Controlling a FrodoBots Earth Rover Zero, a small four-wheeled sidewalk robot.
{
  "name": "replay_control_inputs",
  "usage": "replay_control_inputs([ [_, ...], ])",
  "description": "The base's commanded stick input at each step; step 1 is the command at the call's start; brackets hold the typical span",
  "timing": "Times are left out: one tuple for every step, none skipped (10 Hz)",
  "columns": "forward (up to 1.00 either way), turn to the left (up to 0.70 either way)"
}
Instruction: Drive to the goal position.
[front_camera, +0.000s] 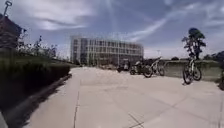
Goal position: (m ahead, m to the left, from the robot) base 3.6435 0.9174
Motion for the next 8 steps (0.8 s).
replay_control_inputs([
  [0.6, 0.0],
  [0.6, 0.0],
  [0.6, 0.0],
  [0.6, 0.0],
  [0.6, 0.0],
  [0.6, 0.0],
  [0.6, 0.0],
  [0.6, 0.0],
])
